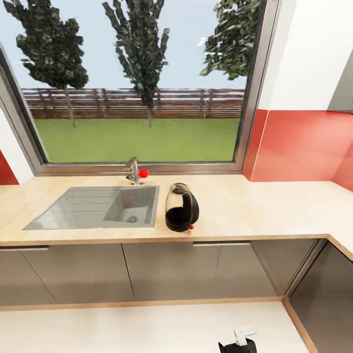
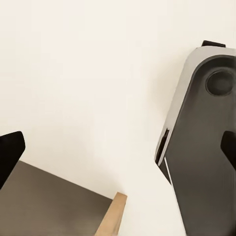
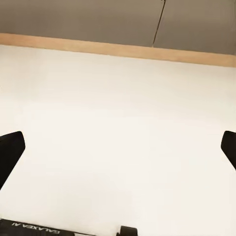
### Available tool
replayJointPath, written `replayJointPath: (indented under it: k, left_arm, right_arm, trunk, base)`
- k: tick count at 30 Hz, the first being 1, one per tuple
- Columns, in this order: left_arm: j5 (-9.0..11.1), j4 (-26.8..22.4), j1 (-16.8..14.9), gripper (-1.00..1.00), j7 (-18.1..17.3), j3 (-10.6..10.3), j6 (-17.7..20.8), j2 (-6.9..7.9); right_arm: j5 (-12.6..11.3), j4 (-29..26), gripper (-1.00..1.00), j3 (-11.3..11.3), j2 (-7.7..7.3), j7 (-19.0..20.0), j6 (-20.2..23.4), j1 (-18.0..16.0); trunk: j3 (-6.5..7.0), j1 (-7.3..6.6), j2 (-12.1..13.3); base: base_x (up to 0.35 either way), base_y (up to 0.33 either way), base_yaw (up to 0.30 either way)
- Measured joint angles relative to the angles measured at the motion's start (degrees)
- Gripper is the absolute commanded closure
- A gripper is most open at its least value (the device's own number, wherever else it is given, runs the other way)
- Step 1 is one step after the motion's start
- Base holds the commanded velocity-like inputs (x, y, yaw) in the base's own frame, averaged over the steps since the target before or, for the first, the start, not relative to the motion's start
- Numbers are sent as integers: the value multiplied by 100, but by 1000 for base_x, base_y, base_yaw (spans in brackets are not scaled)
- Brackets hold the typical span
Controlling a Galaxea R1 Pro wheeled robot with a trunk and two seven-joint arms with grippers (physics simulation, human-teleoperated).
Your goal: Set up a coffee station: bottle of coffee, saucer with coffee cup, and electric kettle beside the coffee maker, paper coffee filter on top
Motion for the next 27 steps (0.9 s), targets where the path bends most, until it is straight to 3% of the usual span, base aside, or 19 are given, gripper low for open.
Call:
replayJointPath:
  k: [6,8,14,18,23,27]
  left_arm:
    - [5,0,0,-100,-6,-4,-8,8]
    - [6,1,0,-100,-11,-5,-32,8]
    - [5,0,0,-100,-11,-12,-36,9]
    - [0,1,0,-100,-11,-21,-36,12]
    - [-2,5,0,-100,-11,-28,-36,17]
    - [-4,9,0,-100,-11,-30,-36,17]
  right_arm:
    - [0,-397,-100,15,19,27,-15,-7]
    - [-3,-1652,-100,22,21,63,-21,-13]
    - [-1,-2725,-100,109,67,345,13,-17]
    - [-3,-3767,-100,266,191,684,153,-62]
    - [-3,-4201,-100,286,334,752,712,-314]
    - [-3,-4400,-100,295,405,1129,1112,-647]
  trunk:
    - [0,0,0]
    - [2,-1,-1]
    - [0,0,0]
    - [1,-1,0]
    - [1,-1,0]
    - [1,-1,1]
  base:
    - [-6,-7,0]
    - [0,0,0]
    - [0,0,0]
    - [0,0,0]
    - [0,0,0]
    - [0,0,0]
